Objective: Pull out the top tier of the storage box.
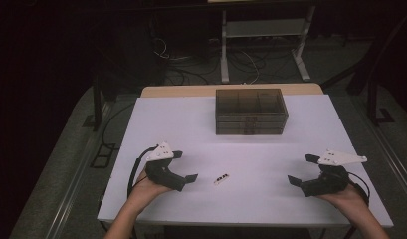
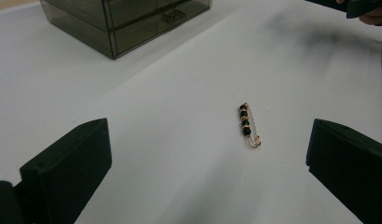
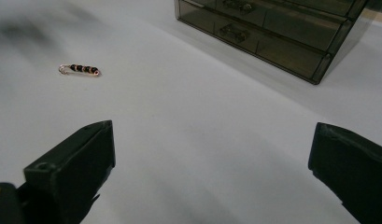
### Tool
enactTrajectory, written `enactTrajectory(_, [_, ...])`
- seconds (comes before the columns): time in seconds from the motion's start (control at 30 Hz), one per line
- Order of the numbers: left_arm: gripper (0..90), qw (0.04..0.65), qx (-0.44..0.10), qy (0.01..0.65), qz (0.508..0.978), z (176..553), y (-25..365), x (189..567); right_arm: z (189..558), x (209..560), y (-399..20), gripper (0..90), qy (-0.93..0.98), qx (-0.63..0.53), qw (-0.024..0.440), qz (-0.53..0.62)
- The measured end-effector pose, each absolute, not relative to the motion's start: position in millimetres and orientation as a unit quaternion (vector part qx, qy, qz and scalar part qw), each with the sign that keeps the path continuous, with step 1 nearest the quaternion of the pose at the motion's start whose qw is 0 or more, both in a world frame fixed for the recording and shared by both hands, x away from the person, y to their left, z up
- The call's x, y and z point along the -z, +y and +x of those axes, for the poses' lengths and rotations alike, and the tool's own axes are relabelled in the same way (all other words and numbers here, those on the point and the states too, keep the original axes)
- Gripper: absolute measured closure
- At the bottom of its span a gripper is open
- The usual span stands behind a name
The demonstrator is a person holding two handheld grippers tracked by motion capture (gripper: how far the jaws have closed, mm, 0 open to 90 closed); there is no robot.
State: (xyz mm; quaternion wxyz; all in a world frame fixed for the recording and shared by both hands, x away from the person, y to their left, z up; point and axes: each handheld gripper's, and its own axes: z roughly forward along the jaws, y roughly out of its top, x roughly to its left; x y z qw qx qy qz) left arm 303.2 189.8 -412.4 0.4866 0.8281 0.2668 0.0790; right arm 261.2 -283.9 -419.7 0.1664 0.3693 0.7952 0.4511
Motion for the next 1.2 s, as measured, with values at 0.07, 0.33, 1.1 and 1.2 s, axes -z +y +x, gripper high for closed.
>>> enactTrajectory(0.07, [0.0, 0.487, -0.079, 0.267, 0.828, 303.3, 189.8, 412.4, 261.8, 419.8, -284.3, 0.0, 0.795, -0.452, 0.165, 0.37])
enactTrajectory(0.33, [0.0, 0.493, -0.08, 0.27, 0.823, 304.2, 191.2, 412.1, 264.3, 419.3, -283.2, 0.0, 0.792, -0.454, 0.164, 0.374])
enactTrajectory(1.1, [0.0, 0.485, -0.078, 0.273, 0.827, 304.9, 185.4, 415.8, 273.7, 416.1, -280.3, 0.0, 0.78, -0.463, 0.172, 0.384])
enactTrajectory(1.2, [0.0, 0.484, -0.074, 0.272, 0.828, 305.8, 184.3, 416.7, 276.5, 416.6, -279.4, 0.0, 0.779, -0.462, 0.174, 0.386])
